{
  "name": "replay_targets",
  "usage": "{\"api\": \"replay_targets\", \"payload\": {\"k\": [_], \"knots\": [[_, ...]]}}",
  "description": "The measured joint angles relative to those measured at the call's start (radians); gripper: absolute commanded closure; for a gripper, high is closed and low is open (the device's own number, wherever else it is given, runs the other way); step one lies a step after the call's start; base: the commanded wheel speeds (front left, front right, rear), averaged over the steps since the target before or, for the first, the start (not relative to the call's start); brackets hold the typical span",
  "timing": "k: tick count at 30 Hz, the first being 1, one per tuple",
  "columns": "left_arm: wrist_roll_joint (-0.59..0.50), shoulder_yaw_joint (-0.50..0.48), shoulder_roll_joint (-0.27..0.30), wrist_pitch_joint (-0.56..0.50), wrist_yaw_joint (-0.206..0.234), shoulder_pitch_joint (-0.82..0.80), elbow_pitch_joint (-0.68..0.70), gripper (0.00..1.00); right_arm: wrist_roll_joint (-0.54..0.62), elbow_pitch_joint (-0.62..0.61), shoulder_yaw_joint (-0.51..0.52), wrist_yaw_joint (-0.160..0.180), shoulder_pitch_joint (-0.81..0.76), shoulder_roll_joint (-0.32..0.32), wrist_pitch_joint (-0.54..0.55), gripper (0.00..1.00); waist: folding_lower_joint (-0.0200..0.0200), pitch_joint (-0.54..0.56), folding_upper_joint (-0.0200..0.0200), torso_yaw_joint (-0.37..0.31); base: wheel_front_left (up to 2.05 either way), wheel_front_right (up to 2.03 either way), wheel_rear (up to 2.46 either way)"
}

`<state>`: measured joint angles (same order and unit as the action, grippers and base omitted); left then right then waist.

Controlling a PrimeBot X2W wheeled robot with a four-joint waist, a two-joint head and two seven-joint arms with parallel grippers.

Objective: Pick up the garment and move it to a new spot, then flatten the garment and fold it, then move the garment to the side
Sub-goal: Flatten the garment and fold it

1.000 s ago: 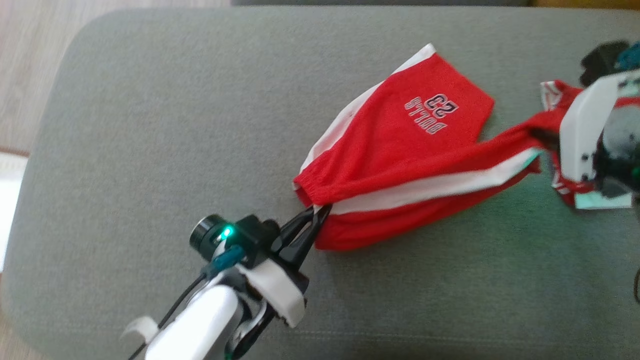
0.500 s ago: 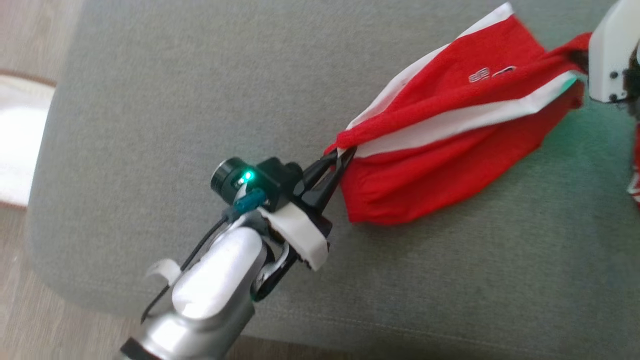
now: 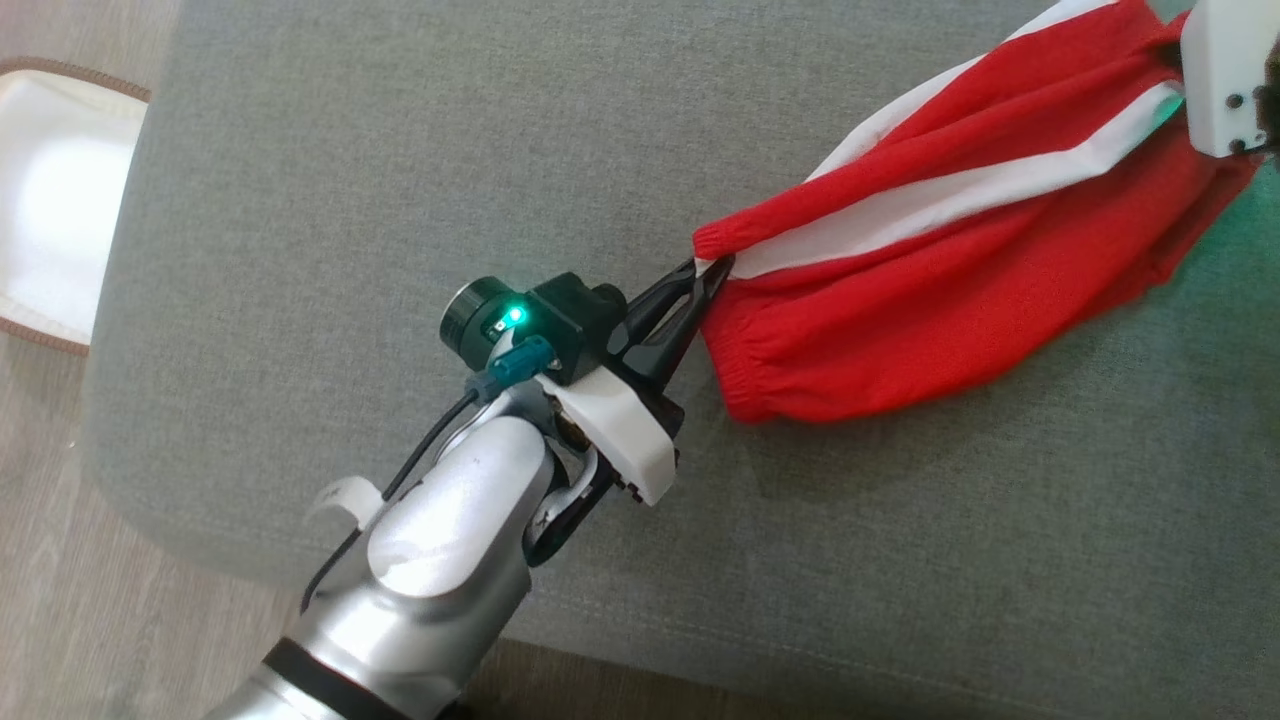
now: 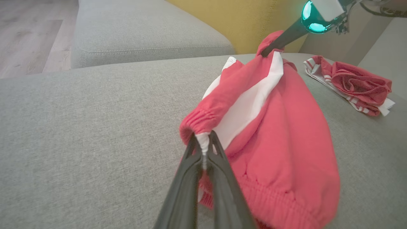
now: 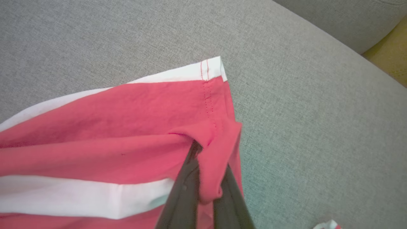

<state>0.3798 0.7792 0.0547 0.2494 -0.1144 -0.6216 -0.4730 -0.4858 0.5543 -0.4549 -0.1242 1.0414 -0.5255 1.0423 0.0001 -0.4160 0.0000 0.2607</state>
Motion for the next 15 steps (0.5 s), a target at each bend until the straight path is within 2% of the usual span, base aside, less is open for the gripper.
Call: {"api": "replay_targets", "payload": {"k": [11, 12, 13, 15], "knots": [[-0.013, -0.024, -0.013, 0.000, -0.001, 0.001, 0.004, 1.00, -0.034, 0.062, -0.116, 0.000, 0.068, -0.026, -0.126, 1.00, 0.0000, -0.022, 0.0000, 0.020, 0.00, 0.00, 0.00], [-0.017, -0.026, -0.013, 0.000, -0.001, 0.001, 0.004, 1.00, -0.035, 0.071, -0.122, 0.000, 0.075, -0.025, -0.138, 0.54, 0.0000, -0.024, 0.0000, 0.020, 0.00, 0.00, 0.00], [-0.018, -0.030, -0.014, 0.000, -0.002, 0.001, 0.004, 1.00, -0.037, 0.080, -0.121, 0.000, 0.078, -0.025, -0.158, 0.00, 0.0000, -0.025, 0.0000, 0.020, 0.00, 0.00, 0.00], [-0.019, -0.037, -0.015, 0.000, -0.002, 0.000, 0.003, 1.00, -0.037, 0.107, -0.122, 0.000, 0.088, -0.024, -0.193, 0.00, 0.0000, -0.030, 0.0000, 0.018, 0.00, 0.00, 0.00]]}}
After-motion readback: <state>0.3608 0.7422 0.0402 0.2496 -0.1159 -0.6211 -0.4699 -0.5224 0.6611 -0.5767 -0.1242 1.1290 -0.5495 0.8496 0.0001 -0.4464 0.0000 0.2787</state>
